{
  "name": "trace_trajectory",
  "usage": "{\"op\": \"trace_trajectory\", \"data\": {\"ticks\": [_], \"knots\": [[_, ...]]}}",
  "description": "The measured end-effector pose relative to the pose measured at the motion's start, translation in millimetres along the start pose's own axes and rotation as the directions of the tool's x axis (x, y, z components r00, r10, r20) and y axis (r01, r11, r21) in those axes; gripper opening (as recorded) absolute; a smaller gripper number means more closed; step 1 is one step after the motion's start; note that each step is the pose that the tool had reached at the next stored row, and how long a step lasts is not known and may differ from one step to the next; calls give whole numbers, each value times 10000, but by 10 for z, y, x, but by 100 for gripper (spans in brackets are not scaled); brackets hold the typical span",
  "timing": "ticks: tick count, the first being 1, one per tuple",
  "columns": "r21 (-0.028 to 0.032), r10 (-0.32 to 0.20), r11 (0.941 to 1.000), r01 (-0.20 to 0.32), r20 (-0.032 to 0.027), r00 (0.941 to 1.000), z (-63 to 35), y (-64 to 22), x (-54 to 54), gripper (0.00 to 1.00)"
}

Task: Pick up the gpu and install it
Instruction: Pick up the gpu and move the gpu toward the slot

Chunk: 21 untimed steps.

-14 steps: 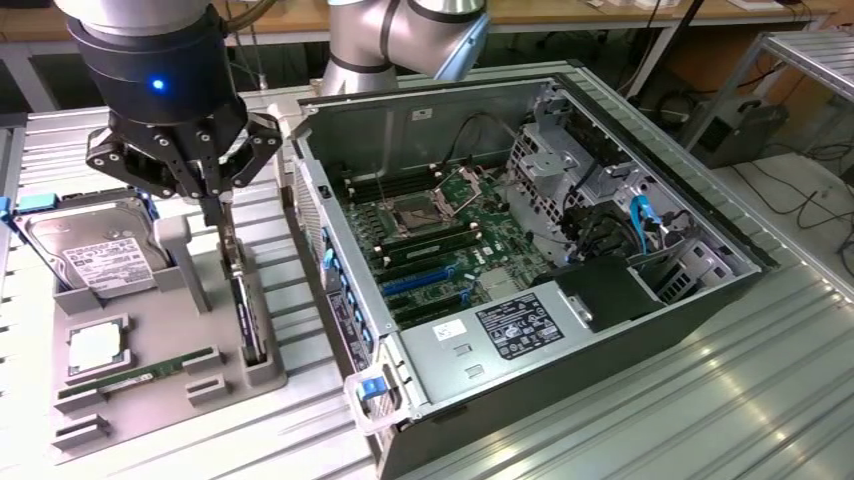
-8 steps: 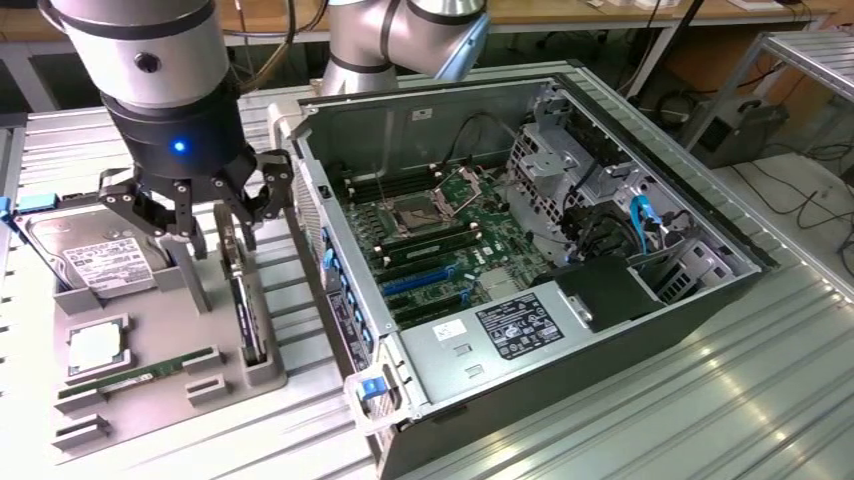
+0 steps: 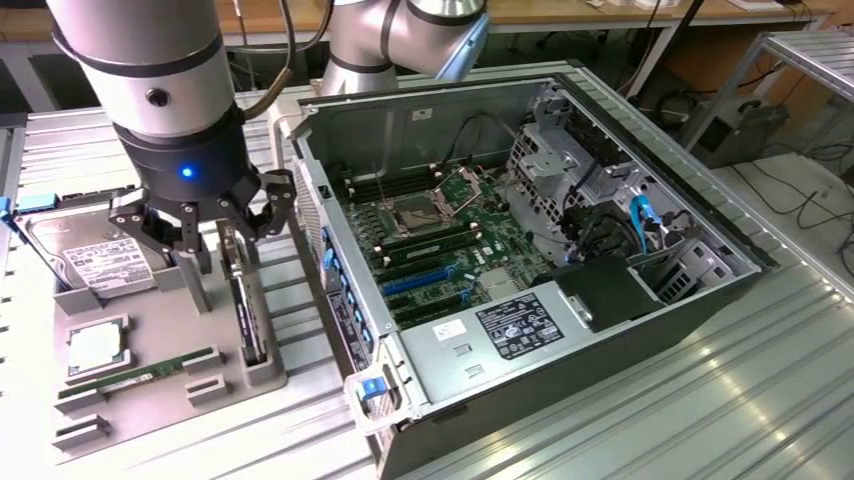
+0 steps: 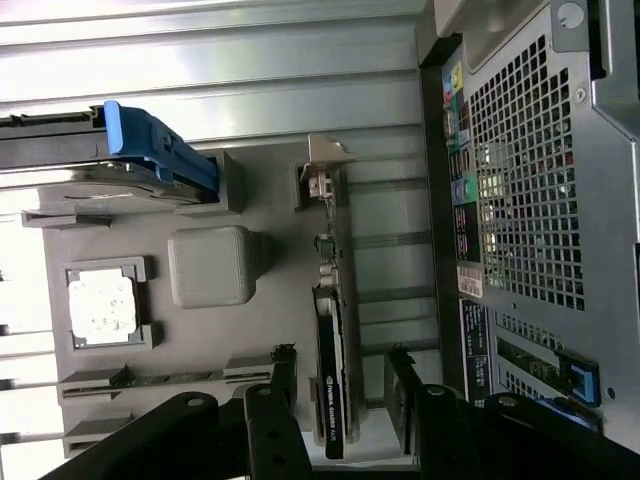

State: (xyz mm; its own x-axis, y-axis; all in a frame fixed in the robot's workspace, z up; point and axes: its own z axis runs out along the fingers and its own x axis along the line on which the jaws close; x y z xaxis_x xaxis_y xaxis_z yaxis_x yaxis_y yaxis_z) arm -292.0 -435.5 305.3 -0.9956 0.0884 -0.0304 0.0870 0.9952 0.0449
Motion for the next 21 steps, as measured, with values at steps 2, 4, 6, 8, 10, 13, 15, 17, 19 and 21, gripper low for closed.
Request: {"op": "trace_trajectory", "data": {"ticks": [2, 4, 6, 8, 10, 13, 15, 17, 19, 21], "knots": [[0, 1, 10000, -1, 0, 10000, 38, -5, 1, 48], [0, 1, 10000, -1, 0, 10000, 81, -9, 2, 48], [1, 1, 10000, -1, 0, 10000, 141, -15, 3, 48], [0, 1, 10000, -1, 0, 10000, 181, -17, 4, 48], [0, 1, 10000, -1, 0, 10000, 226, -20, 5, 48], [0, 1, 10000, -1, 0, 10000, 297, -23, 8, 48], [0, 1, 10000, -1, -1, 10000, 337, -25, 9, 48], [0, 1, 10000, -1, 0, 10000, 380, -27, 10, 48], [-2, 0, 10000, 0, 0, 10000, 420, -29, 12, 48], [-12, 2, 10000, -2, -1, 10000, 461, -31, 14, 48]]}}
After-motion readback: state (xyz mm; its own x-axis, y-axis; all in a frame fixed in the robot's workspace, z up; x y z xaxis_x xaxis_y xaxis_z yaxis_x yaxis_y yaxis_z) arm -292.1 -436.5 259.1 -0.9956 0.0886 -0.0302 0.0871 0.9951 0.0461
